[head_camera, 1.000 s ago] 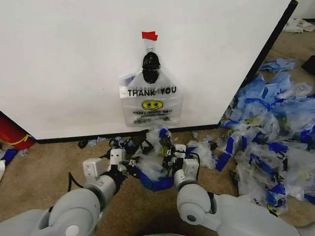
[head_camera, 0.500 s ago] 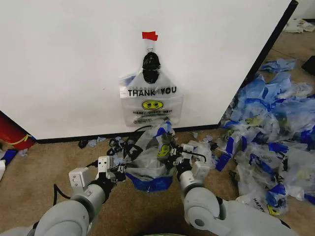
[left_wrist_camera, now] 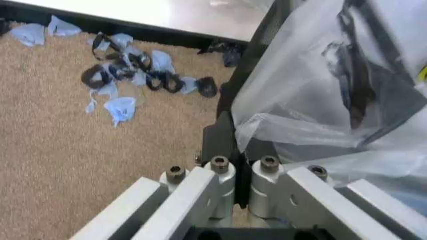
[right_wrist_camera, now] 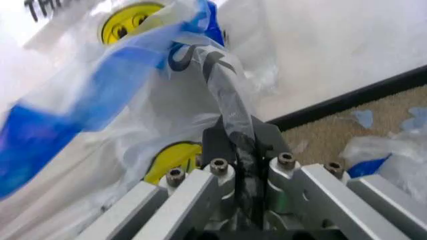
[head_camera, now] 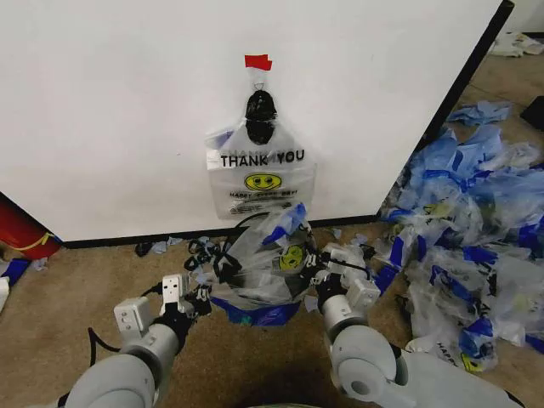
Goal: Pick up the garbage bag from the wall and place it over the trash bin.
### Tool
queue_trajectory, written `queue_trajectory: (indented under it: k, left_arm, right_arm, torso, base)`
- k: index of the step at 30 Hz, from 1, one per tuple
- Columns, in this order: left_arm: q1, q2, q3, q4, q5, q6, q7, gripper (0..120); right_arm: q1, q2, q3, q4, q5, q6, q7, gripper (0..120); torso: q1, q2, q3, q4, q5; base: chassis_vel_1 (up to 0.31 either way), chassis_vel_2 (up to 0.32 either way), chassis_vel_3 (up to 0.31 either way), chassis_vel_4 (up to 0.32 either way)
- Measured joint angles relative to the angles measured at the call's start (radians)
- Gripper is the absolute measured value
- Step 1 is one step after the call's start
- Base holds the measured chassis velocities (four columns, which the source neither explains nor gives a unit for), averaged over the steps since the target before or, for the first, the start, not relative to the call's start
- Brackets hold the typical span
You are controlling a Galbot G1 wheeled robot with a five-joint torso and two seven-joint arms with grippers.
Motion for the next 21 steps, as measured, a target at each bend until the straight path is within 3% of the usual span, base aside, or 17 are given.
queue_trajectory:
  k: [8, 13, 18, 21]
  left_arm:
    - [0.002, -0.034, 0.01, 0.036, 0.029, -0.006, 0.011, 0]
    - [-0.004, -0.055, 0.032, 0.106, 0.108, -0.028, 0.04, 0]
    - [-0.007, -0.045, 0.028, 0.101, 0.132, -0.034, 0.043, 0]
    - [-0.003, -0.023, 0.018, 0.072, 0.139, -0.034, 0.043, 11]
  right_arm:
    - [-0.003, -0.006, 0.013, 0.02, 0.016, -0.001, 0.0, 0]
    - [-0.025, -0.01, 0.017, 0.038, 0.02, -0.002, -0.006, 0]
    - [-0.031, -0.016, 0.02, 0.038, 0.017, -0.002, -0.008, 0]
    - [-0.03, -0.013, 0.021, 0.026, 0.011, -0.002, -0.009, 0]
  torso:
    - [0.0, 0.0, 0.0, -0.0001, 0.0]
    - [0.0, 0.0, 0.0, 0.0, -0.0003]
    - [0.0, 0.0, 0.0, -0.0002, -0.0003]
    - [0.0, 0.0, 0.0, -0.0001, 0.0002]
  base:
    - [0.0, 0.0, 0.0, 0.0]
    - [0.0, 0.0, 0.0, 0.0]
    - [0.0, 0.0, 0.0, 0.0]
    - [0.0, 0.0, 0.0, 0.0]
